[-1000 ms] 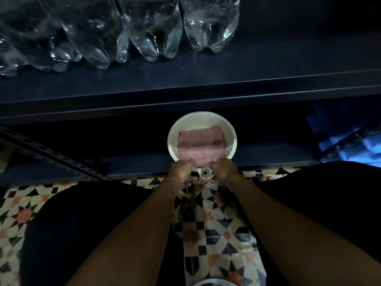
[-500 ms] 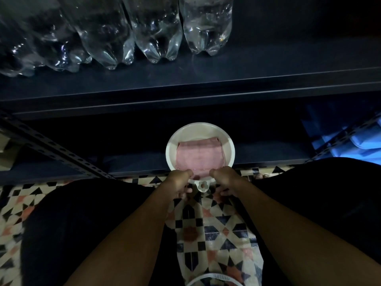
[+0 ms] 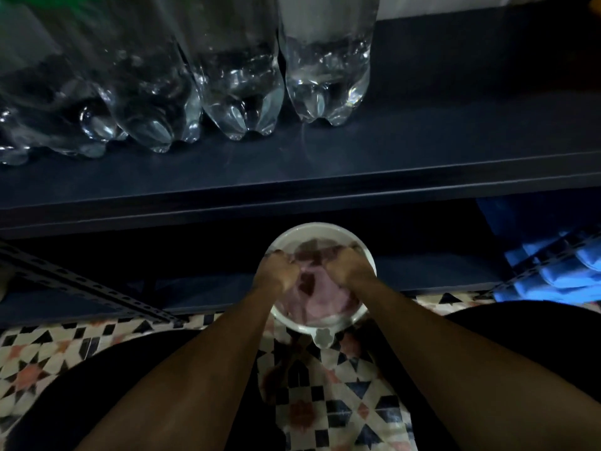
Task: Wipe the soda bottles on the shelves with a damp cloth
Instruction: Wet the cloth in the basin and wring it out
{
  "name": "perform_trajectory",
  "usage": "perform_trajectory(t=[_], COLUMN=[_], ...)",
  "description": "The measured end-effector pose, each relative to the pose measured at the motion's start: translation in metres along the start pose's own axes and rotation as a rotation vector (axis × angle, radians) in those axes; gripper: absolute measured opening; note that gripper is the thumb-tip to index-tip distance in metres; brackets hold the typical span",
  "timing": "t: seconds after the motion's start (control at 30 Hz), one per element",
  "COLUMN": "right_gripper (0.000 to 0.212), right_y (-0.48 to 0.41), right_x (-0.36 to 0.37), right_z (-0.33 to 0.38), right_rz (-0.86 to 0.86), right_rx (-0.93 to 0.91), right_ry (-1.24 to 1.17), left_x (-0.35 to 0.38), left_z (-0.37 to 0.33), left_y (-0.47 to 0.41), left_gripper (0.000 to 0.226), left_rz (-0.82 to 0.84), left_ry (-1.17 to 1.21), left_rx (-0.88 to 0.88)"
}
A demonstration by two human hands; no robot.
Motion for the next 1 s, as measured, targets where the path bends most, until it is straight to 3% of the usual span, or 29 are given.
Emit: perform_trajectory(t=[0.27,0.4,0.67,1.0], right_gripper=[0.044,0.045,0.038,0.027], right_y=[-0.026,-0.030,-0.035,-0.023], right_x=[-0.002,-0.004,0.006,-0.017], right_z=[0.004,0.009,0.001,-0.022], right_rz=[0.055,0.055,0.004,-0.275], right_rx=[-0.018,-0.066,-0.040,0.138], right_ry=[0.003,0.009,-0.048,-0.369], left_x=[0.019,0.029,0.024,-0.004], left_z=[0.005,0.004,-0.001,0.009], left_y=[-0.031,-0.037,-0.032,-0.014], left_gripper=[0.040,0.037,0.036,0.031], left_rz=[0.093,0.126,0.018,-0.235], left_ry=[0.067,0.146,0.055,0.159], left_rx=[-0.074,-0.138,-0.069,-0.121])
Point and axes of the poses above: each hand's wrist, its own y-axis away from the middle knuckle, its own x-axis out of the palm, z = x × y, the point moved 9 cm from there along -y, towards the middle knuckle, and after that the axes turned 5 degrees about x, right-handed, at the moved point
